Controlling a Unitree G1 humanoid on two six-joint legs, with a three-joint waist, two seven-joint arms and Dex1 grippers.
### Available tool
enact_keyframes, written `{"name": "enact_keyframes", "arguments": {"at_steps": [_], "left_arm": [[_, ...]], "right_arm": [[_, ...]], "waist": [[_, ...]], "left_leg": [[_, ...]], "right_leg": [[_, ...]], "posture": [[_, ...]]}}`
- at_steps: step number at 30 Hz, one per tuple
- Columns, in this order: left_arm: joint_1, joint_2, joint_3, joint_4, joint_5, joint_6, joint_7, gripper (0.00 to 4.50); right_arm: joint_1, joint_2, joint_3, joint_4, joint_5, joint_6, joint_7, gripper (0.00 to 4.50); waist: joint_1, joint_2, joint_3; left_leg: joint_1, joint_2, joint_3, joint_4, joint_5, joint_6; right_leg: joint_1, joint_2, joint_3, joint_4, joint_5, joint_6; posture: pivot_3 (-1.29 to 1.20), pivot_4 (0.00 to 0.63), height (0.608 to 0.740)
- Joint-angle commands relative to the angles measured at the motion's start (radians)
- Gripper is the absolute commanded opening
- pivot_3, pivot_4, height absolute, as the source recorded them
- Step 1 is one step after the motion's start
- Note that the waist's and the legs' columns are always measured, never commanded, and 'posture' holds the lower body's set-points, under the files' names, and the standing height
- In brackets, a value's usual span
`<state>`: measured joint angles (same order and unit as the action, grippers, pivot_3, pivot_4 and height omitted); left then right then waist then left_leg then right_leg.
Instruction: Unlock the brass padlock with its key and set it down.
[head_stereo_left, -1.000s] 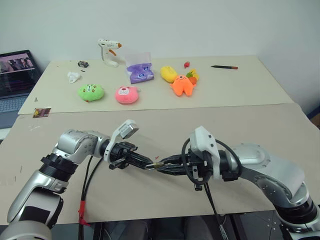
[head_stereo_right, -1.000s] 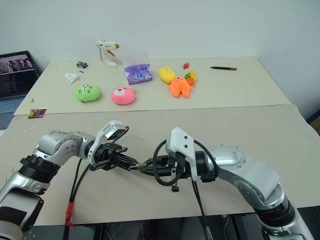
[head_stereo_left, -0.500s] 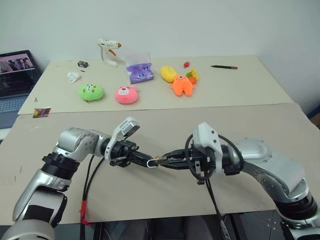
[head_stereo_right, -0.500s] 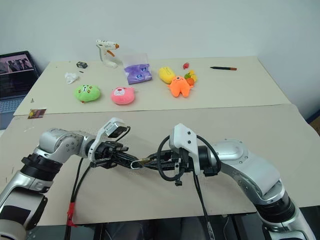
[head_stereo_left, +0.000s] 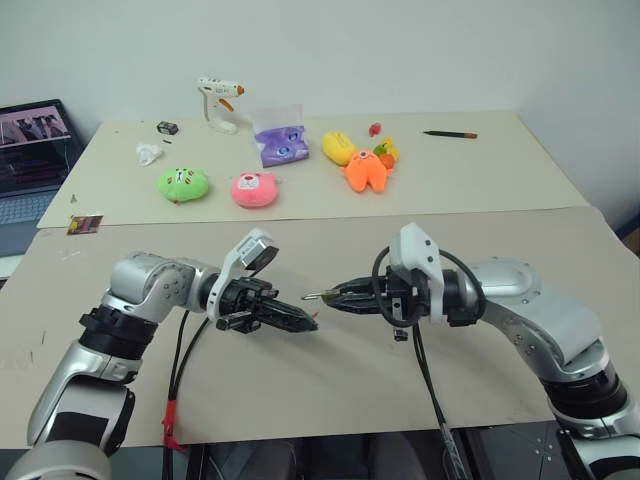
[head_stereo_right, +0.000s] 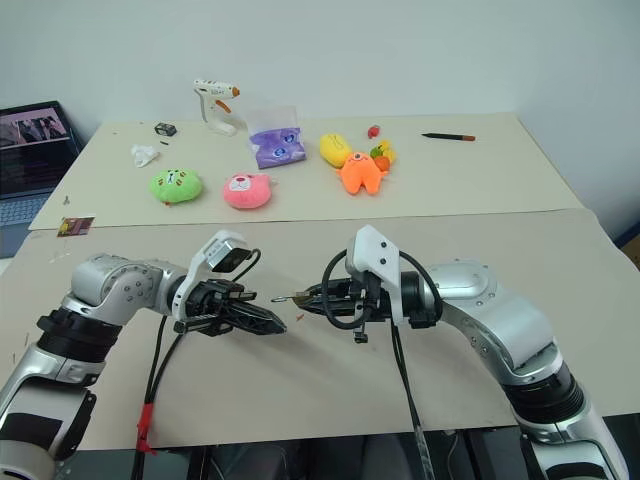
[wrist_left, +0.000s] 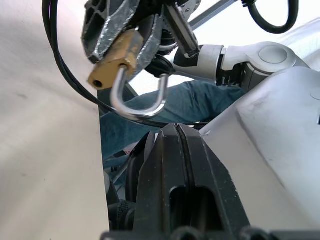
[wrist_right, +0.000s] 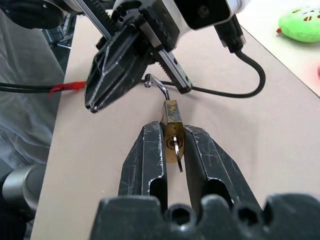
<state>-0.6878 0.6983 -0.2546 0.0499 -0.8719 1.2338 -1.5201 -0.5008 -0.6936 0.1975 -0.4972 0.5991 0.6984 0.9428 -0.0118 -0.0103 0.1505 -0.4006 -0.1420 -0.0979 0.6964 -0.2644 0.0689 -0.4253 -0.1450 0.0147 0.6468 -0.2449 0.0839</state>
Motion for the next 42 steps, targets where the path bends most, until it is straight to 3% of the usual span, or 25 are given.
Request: {"name": "enact_keyframes", "arguments": {"at_steps": [1,19,27,31,37,42], "left_arm": [[0.000,-0.003,0.029,-0.025,-0.028,0.009,-0.003,0.03],[-0.006,-0.005,0.071,-0.027,-0.035,0.009,0.005,0.03],[0.015,0.168,0.168,-0.143,-0.113,0.021,-0.071,0.03],[0.072,0.232,0.215,-0.168,-0.035,-0.113,-0.047,0.03],[0.148,0.101,0.246,-0.201,0.295,-0.607,0.245,0.03],[0.249,0.086,0.272,-0.323,0.350,-0.748,0.288,0.03]], "right_arm": [[-0.010,0.002,-0.019,-0.020,-0.006,-0.031,0.012,0.15],[0.051,-0.003,-0.033,-0.074,0.026,0.014,0.010,0.15],[0.110,-0.125,-0.149,0.062,0.065,0.011,0.117,0.15],[0.115,-0.151,-0.159,0.150,0.040,0.001,0.145,0.15],[0.054,-0.072,-0.128,0.223,0.060,0.143,0.056,0.15],[-0.052,-0.025,-0.128,0.273,0.166,0.355,0.045,0.15]], "waist": [[0.000,0.000,0.000],[0.000,0.000,0.000],[-0.001,0.000,0.000],[-0.001,0.000,0.000],[0.009,0.000,0.000],[0.007,0.000,0.000]], "left_leg": [[0.000,0.000,0.000,0.000,0.000,0.000],[0.000,0.000,0.000,0.000,0.000,0.000],[0.000,0.000,0.000,-0.001,0.000,0.000],[0.001,0.000,0.000,-0.002,0.000,0.000],[0.001,0.001,0.000,-0.002,0.000,-0.001],[-0.003,0.001,0.000,-0.003,0.000,-0.001]], "right_leg": [[0.000,0.000,0.000,0.000,0.000,0.000],[0.000,0.000,0.000,0.000,0.000,0.000],[0.000,0.000,0.000,-0.001,0.000,0.000],[0.000,0.000,0.000,-0.002,0.000,0.000],[0.003,-0.002,0.000,-0.005,0.001,-0.002],[-0.001,-0.001,0.000,-0.006,0.002,-0.004]], "posture": [[0.00,0.150,0.740],[0.00,0.150,0.740],[0.00,0.150,0.740],[0.00,0.150,0.740],[0.00,0.150,0.740],[0.00,0.150,0.740]]}}
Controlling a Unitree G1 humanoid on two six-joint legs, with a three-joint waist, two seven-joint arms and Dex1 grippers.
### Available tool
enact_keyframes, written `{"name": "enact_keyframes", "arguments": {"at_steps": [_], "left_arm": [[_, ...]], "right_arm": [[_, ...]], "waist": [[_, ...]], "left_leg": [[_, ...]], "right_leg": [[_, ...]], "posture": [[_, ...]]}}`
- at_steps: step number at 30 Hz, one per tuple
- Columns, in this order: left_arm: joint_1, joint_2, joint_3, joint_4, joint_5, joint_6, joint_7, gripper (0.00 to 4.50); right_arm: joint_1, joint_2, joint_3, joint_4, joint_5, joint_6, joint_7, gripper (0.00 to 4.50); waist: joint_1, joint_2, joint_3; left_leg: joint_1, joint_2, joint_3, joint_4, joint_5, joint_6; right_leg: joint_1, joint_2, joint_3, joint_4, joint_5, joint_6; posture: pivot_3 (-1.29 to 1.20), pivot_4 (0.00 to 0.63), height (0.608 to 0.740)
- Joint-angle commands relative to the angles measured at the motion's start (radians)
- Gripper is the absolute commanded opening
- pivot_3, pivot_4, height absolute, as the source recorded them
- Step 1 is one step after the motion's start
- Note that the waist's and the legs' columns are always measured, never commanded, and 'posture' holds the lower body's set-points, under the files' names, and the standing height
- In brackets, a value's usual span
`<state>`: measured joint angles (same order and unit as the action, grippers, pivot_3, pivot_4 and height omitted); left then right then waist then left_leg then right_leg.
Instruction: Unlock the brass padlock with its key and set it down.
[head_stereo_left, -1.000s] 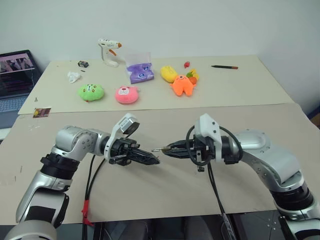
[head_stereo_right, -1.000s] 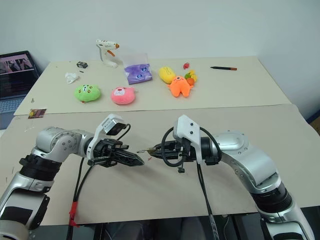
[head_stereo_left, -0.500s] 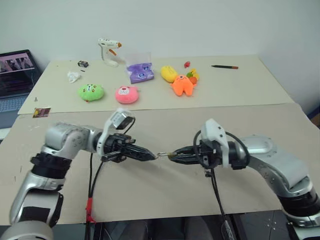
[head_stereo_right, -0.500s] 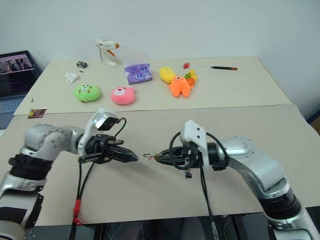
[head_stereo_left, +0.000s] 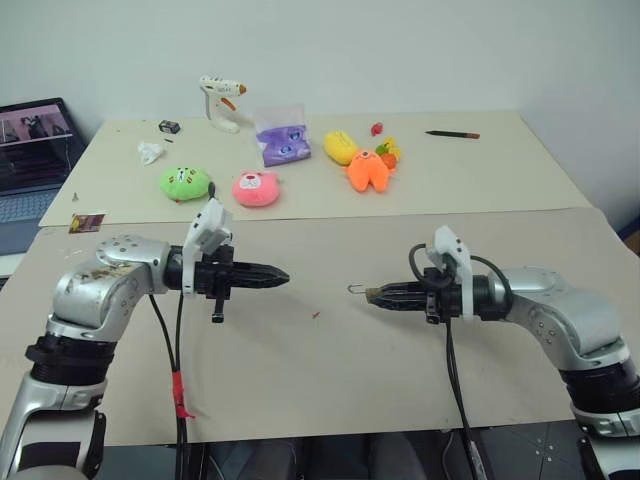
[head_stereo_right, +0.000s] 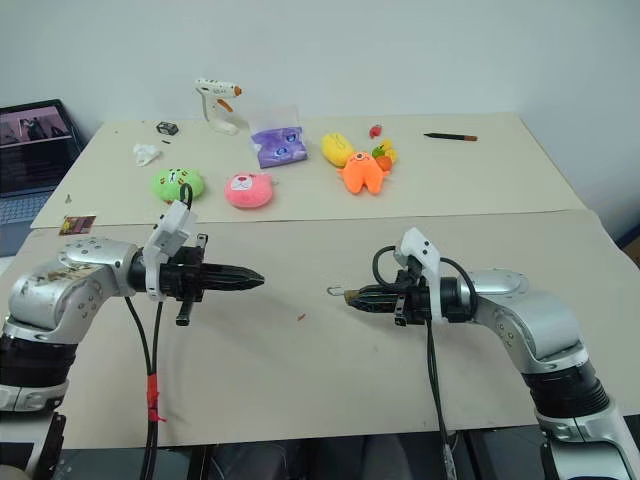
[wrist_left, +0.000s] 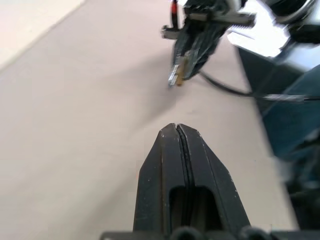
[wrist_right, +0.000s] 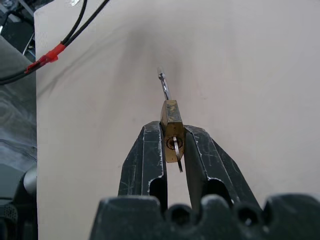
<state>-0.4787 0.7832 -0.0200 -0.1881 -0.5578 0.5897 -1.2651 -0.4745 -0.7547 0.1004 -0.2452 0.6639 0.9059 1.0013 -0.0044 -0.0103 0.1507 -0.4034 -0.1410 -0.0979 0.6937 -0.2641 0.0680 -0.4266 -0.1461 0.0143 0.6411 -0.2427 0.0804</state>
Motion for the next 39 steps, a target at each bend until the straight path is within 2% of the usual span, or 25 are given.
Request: {"name": "enact_keyframes", "arguments": {"at_steps": [1,6,12,16,18,20,25,29,34,36,38,39], "left_arm": [[0.058,0.002,0.043,-0.099,0.046,-0.128,0.039,0.03],[0.087,0.005,0.081,-0.122,0.052,-0.172,0.091,0.03],[0.167,0.026,0.126,-0.244,0.009,-0.144,0.136,0.03],[0.184,0.032,0.138,-0.282,-0.012,-0.120,0.162,0.03],[0.198,0.035,0.143,-0.303,-0.023,-0.109,0.176,0.00],[0.215,0.039,0.148,-0.321,-0.036,-0.096,0.180,0.00],[0.222,0.040,0.137,-0.323,-0.034,-0.100,0.188,0.00],[0.207,0.028,0.117,-0.304,-0.037,-0.108,0.180,0.00],[0.189,0.009,0.080,-0.279,-0.023,-0.129,0.170,0.00],[0.193,0.014,0.064,-0.267,-0.014,-0.144,0.150,0.00],[0.207,0.022,0.063,-0.255,-0.010,-0.153,0.135,0.00],[0.217,0.031,0.064,-0.243,-0.013,-0.152,0.120,0.26]], "right_arm": [[-0.104,0.053,-0.035,0.042,0.134,0.210,-0.021,0.15],[-0.188,0.122,0.049,0.175,0.160,0.367,-0.004,0.15],[-0.245,0.163,0.233,0.322,0.018,0.301,0.036,0.15],[-0.273,0.197,0.299,0.453,-0.087,0.239,0.033,0.15],[-0.287,0.197,0.312,0.533,-0.139,0.194,0.044,1.14],[-0.300,0.183,0.320,0.589,-0.171,0.161,0.074,1.58],[-0.309,0.109,0.340,0.627,-0.207,0.119,0.168,3.26],[-0.294,-0.010,0.352,0.619,-0.237,0.099,0.252,4.45],[-0.259,-0.137,0.346,0.590,-0.285,0.007,0.331,4.45],[-0.209,-0.204,0.321,0.564,-0.344,-0.203,0.365,4.45],[-0.167,-0.227,0.240,0.504,-0.336,-0.348,0.375,4.45],[-0.144,-0.225,0.180,0.463,-0.326,-0.447,0.365,4.50]], "waist": [[-0.004,0.000,0.000],[-0.006,0.000,0.000],[-0.007,0.000,0.000],[-0.009,0.000,0.000],[-0.010,0.000,0.000],[-0.009,0.000,0.000],[-0.001,0.000,0.000],[0.016,0.001,-0.001],[0.020,0.001,-0.001],[0.019,0.001,-0.001],[0.020,0.001,0.000],[0.018,0.001,0.000]], "left_leg": [[0.000,0.000,0.000,0.000,0.000,0.000],[0.000,0.000,-0.001,0.000,0.000,0.000],[0.000,0.000,-0.001,0.000,-0.001,0.001],[0.000,0.000,-0.001,0.000,-0.001,0.001],[0.004,0.000,-0.001,0.001,-0.001,0.001],[0.006,0.000,-0.001,0.001,-0.001,0.001],[0.007,0.000,-0.001,0.001,0.000,-0.001],[0.011,0.000,-0.001,0.001,-0.002,0.000],[0.011,-0.001,-0.001,0.001,-0.003,-0.005],[0.011,-0.001,-0.001,0.000,-0.003,-0.005],[0.010,-0.001,0.000,0.000,-0.003,-0.004],[0.010,-0.001,0.000,0.000,-0.004,-0.003]], "right_leg": [[0.000,0.000,0.000,0.000,0.000,0.000],[0.001,0.000,-0.001,-0.001,0.000,0.000],[0.001,0.000,-0.001,0.001,0.000,0.000],[0.000,0.001,-0.001,0.002,0.000,0.000],[0.001,0.001,-0.002,0.000,0.000,0.000],[0.003,0.001,-0.001,0.000,0.000,0.000],[0.004,0.001,-0.001,0.000,0.000,0.000],[0.006,0.001,-0.001,0.000,0.003,-0.001],[0.006,0.001,-0.001,0.000,0.003,-0.001],[0.005,0.000,-0.001,0.000,0.003,-0.001],[0.005,0.000,-0.002,-0.001,0.002,-0.001],[0.004,0.000,-0.002,-0.001,0.002,-0.001]], "posture": [[0.00,0.150,0.740],[0.00,0.150,0.740],[0.00,0.150,0.740],[0.00,0.150,0.740],[0.00,0.150,0.740],[0.00,0.150,0.740],[0.00,0.150,0.740],[0.00,0.150,0.740],[0.00,0.150,0.740],[0.00,0.150,0.740],[0.00,0.150,0.740],[0.00,0.150,0.740]]}}
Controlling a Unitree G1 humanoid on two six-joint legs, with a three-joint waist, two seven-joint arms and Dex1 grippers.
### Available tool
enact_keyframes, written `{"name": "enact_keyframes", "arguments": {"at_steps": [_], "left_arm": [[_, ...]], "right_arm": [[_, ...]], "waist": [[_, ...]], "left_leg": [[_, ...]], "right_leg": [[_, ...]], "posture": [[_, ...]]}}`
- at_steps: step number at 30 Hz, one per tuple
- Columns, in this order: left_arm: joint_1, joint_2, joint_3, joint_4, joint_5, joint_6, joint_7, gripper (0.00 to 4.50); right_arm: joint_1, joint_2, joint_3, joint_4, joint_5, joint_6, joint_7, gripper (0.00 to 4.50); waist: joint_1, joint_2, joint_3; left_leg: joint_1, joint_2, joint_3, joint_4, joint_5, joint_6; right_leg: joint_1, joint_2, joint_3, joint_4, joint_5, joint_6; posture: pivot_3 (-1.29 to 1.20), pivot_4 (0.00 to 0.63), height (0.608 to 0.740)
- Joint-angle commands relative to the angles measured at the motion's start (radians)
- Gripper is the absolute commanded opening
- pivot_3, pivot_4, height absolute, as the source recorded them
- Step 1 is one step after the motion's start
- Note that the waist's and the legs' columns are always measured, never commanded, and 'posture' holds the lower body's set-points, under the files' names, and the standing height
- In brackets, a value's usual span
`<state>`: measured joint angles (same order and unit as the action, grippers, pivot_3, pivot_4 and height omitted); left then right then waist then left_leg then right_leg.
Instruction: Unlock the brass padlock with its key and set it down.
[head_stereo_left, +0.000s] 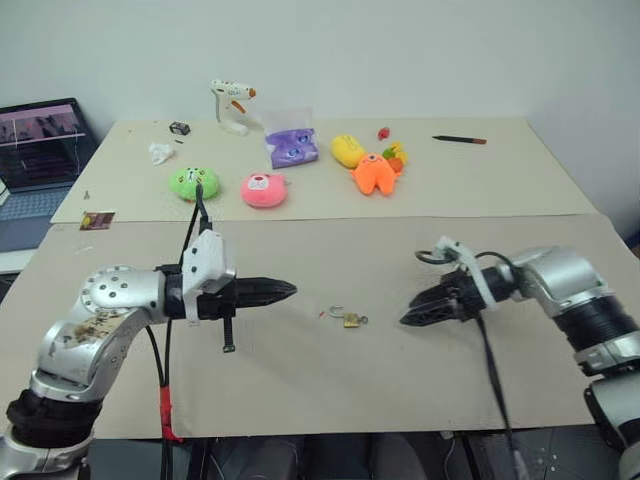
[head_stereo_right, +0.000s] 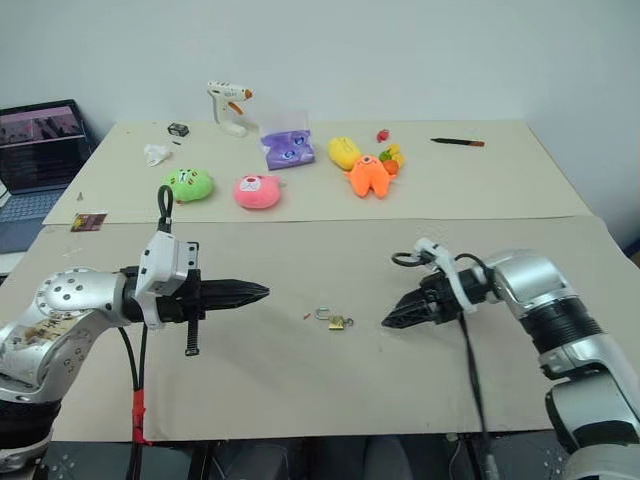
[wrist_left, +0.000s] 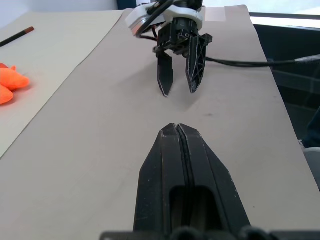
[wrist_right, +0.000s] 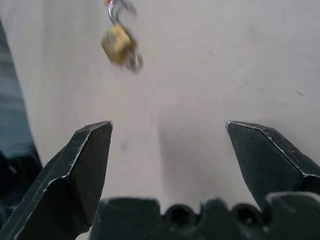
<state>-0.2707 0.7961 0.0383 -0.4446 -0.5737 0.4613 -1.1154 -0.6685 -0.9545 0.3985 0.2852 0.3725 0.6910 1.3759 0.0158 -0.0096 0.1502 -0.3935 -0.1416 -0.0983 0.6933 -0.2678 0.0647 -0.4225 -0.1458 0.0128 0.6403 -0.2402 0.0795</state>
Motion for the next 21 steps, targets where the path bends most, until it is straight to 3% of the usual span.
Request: {"name": "enact_keyframes", "arguments": {"at_steps": [1,5,6,8,9,12,13,16,21], "left_arm": [[0.024,0.034,0.006,0.023,-0.004,-0.014,-0.052,0.53],[0.048,0.067,0.009,0.079,0.016,-0.027,-0.085,1.75],[0.038,0.073,0.010,0.109,0.025,-0.031,-0.092,2.25],[0.029,0.078,0.020,0.141,0.036,-0.052,-0.104,2.73],[0.024,0.071,0.038,0.148,0.016,-0.037,-0.094,3.22],[0.028,0.081,0.072,0.137,-0.019,0.035,-0.053,3.94],[0.034,0.091,0.090,0.123,-0.040,0.075,-0.039,4.44],[0.051,0.132,0.100,0.108,-0.031,0.147,-0.007,4.48],[0.094,0.128,0.090,0.109,0.018,0.087,0.007,4.48]], "right_arm": [[0.077,-0.018,-0.175,-0.112,-0.028,-0.335,-0.022,4.50],[0.199,-0.015,-0.305,-0.301,0.010,-0.380,-0.082,4.50],[0.256,-0.018,-0.347,-0.376,0.028,-0.380,-0.097,4.50],[0.327,-0.025,-0.397,-0.479,0.045,-0.365,-0.122,4.50],[0.363,-0.025,-0.428,-0.531,0.052,-0.361,-0.143,4.50],[0.448,-0.025,-0.513,-0.662,0.113,-0.270,-0.208,4.50],[0.486,-0.029,-0.540,-0.704,0.130,-0.229,-0.230,4.50],[0.556,-0.004,-0.589,-0.760,0.130,-0.206,-0.296,4.50],[0.629,0.057,-0.618,-0.730,0.095,-0.247,-0.371,4.50]], "waist": [[-0.004,0.000,0.000],[-0.019,0.002,0.001],[-0.019,0.002,0.001],[-0.013,0.002,0.001],[-0.010,0.002,0.001],[-0.005,0.002,0.002],[-0.004,0.002,0.002],[-0.003,0.002,0.002],[-0.004,0.002,0.002]], "left_leg": [[-0.001,0.000,0.000,0.000,0.000,0.000],[-0.006,0.000,0.001,-0.001,0.003,0.003],[-0.005,0.001,0.001,-0.001,0.003,0.003],[-0.005,0.002,0.000,-0.001,0.003,0.002],[-0.005,0.002,0.000,-0.001,0.003,0.002],[-0.006,0.001,0.000,0.000,0.003,0.003],[-0.005,0.001,0.001,0.000,0.003,0.003],[-0.005,0.001,0.000,-0.001,0.002,0.003],[-0.004,0.001,0.001,-0.001,0.002,0.003]], "right_leg": [[0.000,0.000,0.000,0.000,0.000,0.000],[-0.003,0.001,0.000,0.001,0.000,0.000],[-0.004,0.001,0.000,0.001,0.000,0.000],[-0.003,0.002,-0.001,0.000,0.000,0.000],[-0.003,0.002,-0.001,0.000,0.000,0.000],[-0.003,0.002,0.000,0.000,0.000,0.000],[-0.003,0.002,0.000,0.000,0.000,0.000],[-0.003,0.002,0.000,0.000,0.000,0.000],[-0.002,0.002,0.001,-0.001,0.000,0.000]], "posture": [[0.00,0.150,0.740],[0.00,0.150,0.740],[0.00,0.150,0.740],[0.00,0.150,0.740],[0.00,0.150,0.740],[0.00,0.150,0.740],[0.00,0.150,0.740],[0.00,0.150,0.740],[0.00,0.150,0.740]]}}
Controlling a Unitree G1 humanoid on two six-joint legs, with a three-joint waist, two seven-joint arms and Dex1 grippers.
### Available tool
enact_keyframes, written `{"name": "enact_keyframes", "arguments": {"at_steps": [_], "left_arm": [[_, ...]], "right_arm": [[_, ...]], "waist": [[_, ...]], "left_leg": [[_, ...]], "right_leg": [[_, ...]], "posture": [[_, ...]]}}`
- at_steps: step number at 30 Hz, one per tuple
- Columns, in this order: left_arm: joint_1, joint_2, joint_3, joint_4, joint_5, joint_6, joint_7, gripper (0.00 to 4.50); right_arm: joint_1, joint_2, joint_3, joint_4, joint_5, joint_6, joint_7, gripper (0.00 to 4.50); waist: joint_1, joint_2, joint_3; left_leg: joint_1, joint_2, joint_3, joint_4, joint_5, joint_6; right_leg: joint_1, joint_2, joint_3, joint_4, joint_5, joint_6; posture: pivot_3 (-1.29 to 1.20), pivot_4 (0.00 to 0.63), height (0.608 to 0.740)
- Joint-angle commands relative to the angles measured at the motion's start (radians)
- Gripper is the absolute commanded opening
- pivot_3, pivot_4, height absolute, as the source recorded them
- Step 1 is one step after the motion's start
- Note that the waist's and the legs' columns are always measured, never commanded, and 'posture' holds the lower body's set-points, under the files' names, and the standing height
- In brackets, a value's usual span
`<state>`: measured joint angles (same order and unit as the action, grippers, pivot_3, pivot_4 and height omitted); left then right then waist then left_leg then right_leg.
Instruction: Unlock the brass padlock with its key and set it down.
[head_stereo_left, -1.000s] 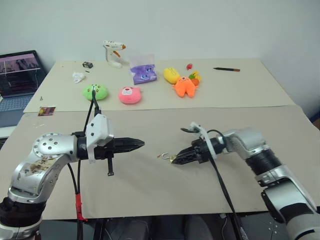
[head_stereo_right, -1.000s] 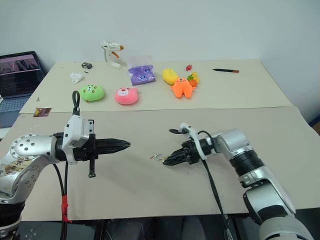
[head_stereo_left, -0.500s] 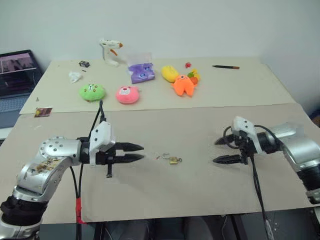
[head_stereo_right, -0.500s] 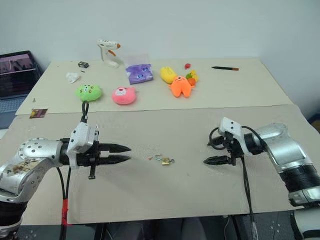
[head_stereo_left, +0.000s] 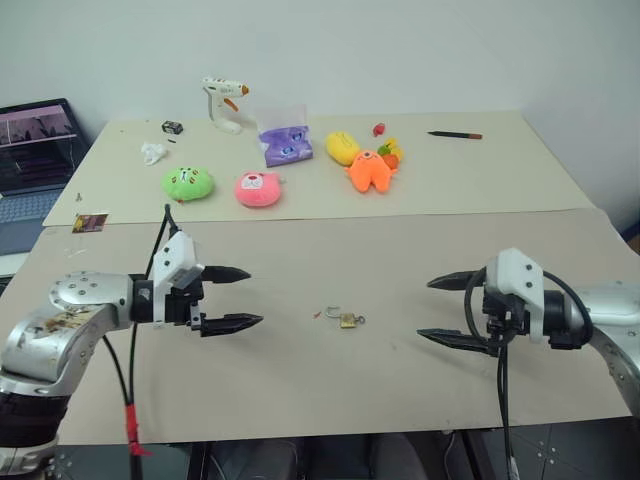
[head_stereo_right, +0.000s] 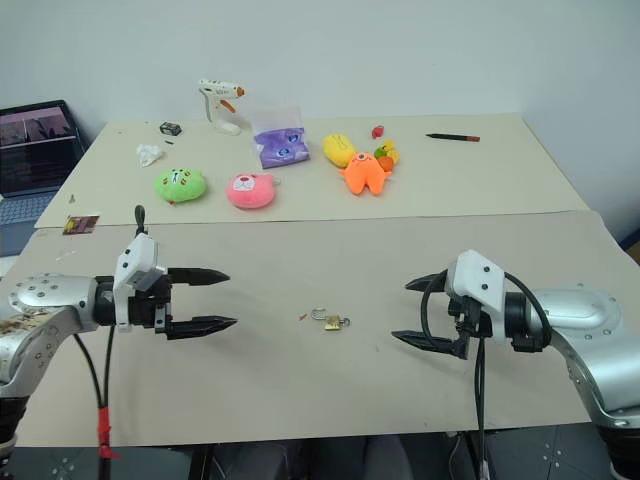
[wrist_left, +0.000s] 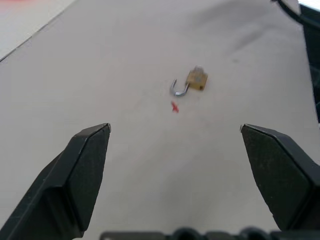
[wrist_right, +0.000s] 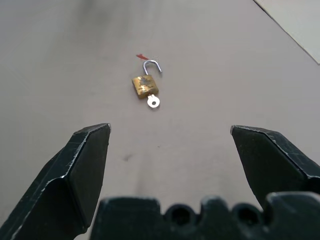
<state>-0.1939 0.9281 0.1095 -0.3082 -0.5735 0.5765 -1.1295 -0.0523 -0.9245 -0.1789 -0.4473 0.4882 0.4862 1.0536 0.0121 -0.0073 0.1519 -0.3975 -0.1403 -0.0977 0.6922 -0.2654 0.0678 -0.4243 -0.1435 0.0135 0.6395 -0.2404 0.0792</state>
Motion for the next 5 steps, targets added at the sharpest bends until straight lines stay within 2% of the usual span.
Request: {"name": "enact_keyframes", "arguments": {"at_steps": [1,5], "left_arm": [[0.025,-0.016,0.011,-0.036,0.035,-0.037,0.046,4.48],[0.037,-0.043,-0.019,-0.053,0.096,-0.094,0.079,4.48]], "right_arm": [[0.015,0.047,-0.036,0.021,-0.032,-0.055,-0.068,4.50],[0.025,0.079,0.005,0.089,-0.103,-0.123,-0.092,4.50]], "waist": [[0.000,0.000,0.000],[0.000,0.000,0.000]], "left_leg": [[0.000,0.000,0.000,0.000,0.000,0.000],[0.001,0.000,0.000,0.000,0.000,0.000]], "right_leg": [[0.000,0.000,0.000,0.000,0.000,0.000],[0.001,0.000,0.000,0.000,0.000,0.000]], "posture": [[0.00,0.150,0.740],[0.00,0.150,0.740]]}}
